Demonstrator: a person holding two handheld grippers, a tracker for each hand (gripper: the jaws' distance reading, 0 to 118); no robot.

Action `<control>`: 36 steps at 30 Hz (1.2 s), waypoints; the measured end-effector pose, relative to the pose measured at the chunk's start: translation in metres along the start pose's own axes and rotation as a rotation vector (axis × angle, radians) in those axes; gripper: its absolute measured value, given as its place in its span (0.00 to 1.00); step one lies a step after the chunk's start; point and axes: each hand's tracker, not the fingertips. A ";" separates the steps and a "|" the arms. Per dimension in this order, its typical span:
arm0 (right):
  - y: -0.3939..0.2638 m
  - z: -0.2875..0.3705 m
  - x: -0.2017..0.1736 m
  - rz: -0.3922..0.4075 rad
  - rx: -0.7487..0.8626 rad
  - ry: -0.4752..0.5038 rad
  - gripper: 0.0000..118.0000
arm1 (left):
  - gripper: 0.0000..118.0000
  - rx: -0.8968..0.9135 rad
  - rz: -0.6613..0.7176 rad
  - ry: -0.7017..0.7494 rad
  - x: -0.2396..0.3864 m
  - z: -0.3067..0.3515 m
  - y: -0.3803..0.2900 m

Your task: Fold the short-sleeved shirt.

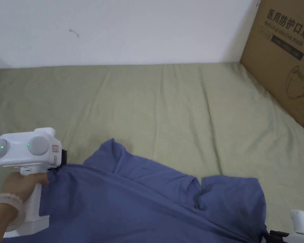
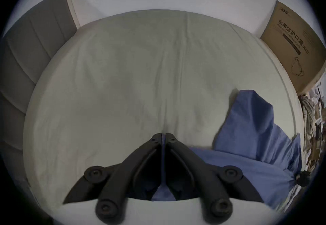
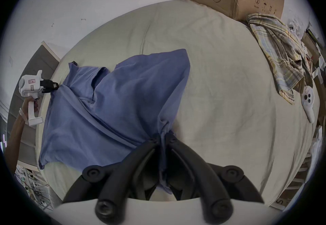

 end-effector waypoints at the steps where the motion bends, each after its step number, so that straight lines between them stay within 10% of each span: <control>1: 0.002 0.003 0.000 -0.001 0.004 0.000 0.05 | 0.01 0.008 -0.014 0.001 0.000 0.013 -0.001; 20: 0.186 0.128 -0.099 0.144 0.305 0.121 0.05 | 0.01 0.448 -0.055 0.246 -0.048 0.332 0.022; 36: 0.406 0.273 -0.199 0.130 0.593 0.027 0.05 | 0.01 0.628 0.048 0.306 -0.051 0.407 0.181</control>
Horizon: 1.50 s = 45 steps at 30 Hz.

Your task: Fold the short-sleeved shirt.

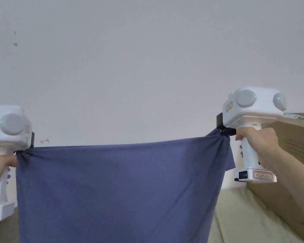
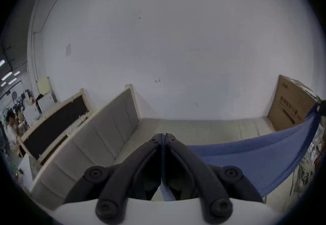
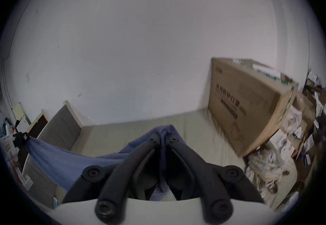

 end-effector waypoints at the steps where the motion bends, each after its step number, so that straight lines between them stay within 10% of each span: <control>1: 0.015 0.001 -0.001 -0.035 0.029 -0.005 0.05 | 0.01 0.039 0.016 0.007 0.003 -0.002 0.014; 15: 0.084 -0.003 0.002 0.011 0.242 -0.065 0.05 | 0.01 0.238 0.021 0.033 0.030 -0.055 0.068; 34: -0.276 -0.293 0.059 0.052 -0.524 -0.142 0.05 | 0.01 -0.502 -0.241 -0.001 0.118 -0.269 -0.305; 45: -0.341 -0.199 0.094 0.004 -0.534 -0.092 0.05 | 0.01 -0.493 -0.204 -0.078 0.063 -0.164 -0.357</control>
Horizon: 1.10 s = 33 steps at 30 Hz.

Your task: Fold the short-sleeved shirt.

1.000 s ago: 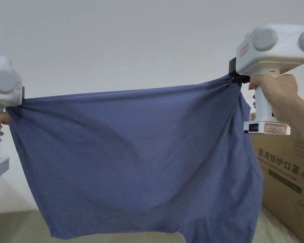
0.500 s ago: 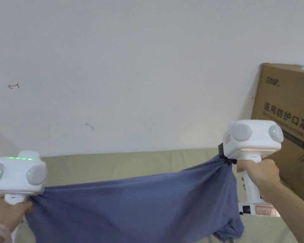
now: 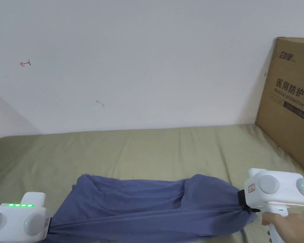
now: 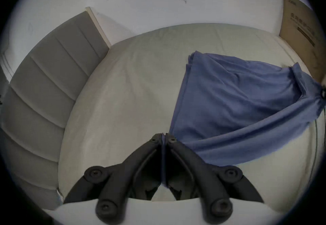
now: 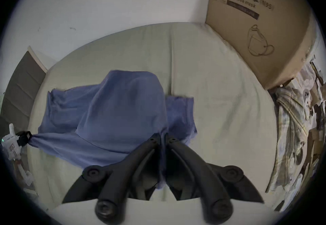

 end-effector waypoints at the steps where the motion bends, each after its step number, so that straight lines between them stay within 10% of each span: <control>1: -0.011 0.011 0.004 -0.002 0.004 0.007 0.05 | 0.01 0.013 -0.001 -0.004 -0.002 0.013 -0.011; 13: -0.216 0.129 0.064 -0.061 -0.023 0.055 0.05 | 0.01 0.037 -0.094 -0.009 -0.013 0.185 -0.211; 27: -0.354 0.178 0.086 -0.065 -0.068 0.099 0.05 | 0.02 -0.008 -0.026 -0.001 -0.037 0.227 -0.326; 29: -0.353 0.176 0.087 -0.074 -0.053 0.105 0.11 | 0.17 -0.006 -0.020 -0.002 -0.037 0.227 -0.325; 31: -0.353 0.178 0.085 -0.068 -0.051 0.106 0.44 | 0.75 -0.012 -0.026 -0.013 -0.030 0.235 -0.325; 33: -0.353 0.184 0.084 -0.035 -0.031 0.082 0.61 | 0.90 -0.018 0.007 -0.031 -0.032 0.237 -0.327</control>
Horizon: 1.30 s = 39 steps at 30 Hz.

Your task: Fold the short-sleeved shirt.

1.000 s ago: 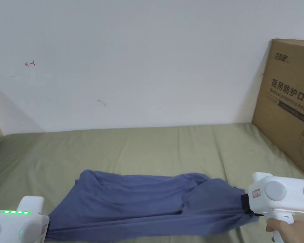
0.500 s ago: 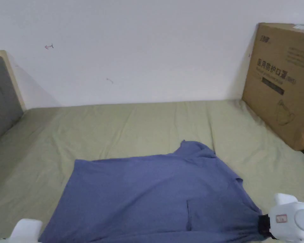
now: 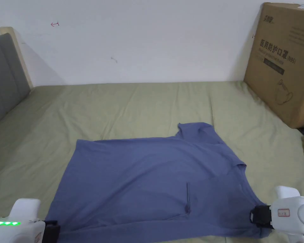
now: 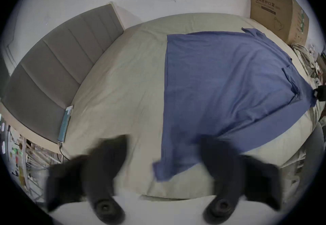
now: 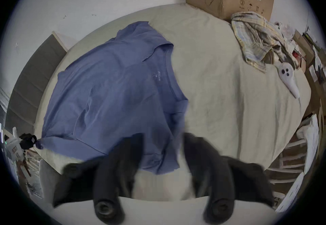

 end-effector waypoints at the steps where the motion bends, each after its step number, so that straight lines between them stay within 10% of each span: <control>1: 0.000 0.004 -0.001 0.014 0.006 -0.006 0.61 | 0.89 0.010 0.035 -0.016 -0.002 0.005 0.001; 8: 0.003 0.036 -0.012 0.062 0.086 0.050 0.53 | 0.83 0.075 0.145 -0.117 -0.005 0.040 0.002; 12: -0.010 0.043 -0.025 0.095 0.121 -0.009 0.01 | 0.02 0.075 0.145 -0.128 -0.005 0.047 -0.006; 15: -0.019 0.035 -0.017 -0.021 0.079 0.122 0.01 | 0.00 0.050 0.149 -0.163 -0.010 0.044 -0.019; 19: -0.025 0.025 -0.024 0.048 0.060 0.048 0.01 | 0.07 0.053 0.129 -0.153 -0.010 0.041 -0.030; 21: -0.025 0.021 -0.022 0.037 0.049 0.057 0.01 | 0.58 0.024 0.112 -0.108 -0.011 0.035 -0.029; 24: -0.025 0.018 -0.018 -0.004 0.036 0.083 0.01 | 0.88 0.006 0.132 -0.134 -0.013 0.022 -0.030; 29: -0.026 0.015 -0.014 -0.016 0.026 0.072 0.01 | 0.74 -0.056 0.122 -0.148 -0.009 -0.009 -0.024; 31: -0.025 0.015 -0.010 -0.029 0.023 0.066 0.01 | 0.02 -0.089 0.120 -0.169 -0.008 -0.020 -0.025; 39: -0.028 0.016 0.002 -0.044 0.012 0.035 0.01 | 0.02 -0.091 0.101 -0.171 -0.008 -0.012 -0.022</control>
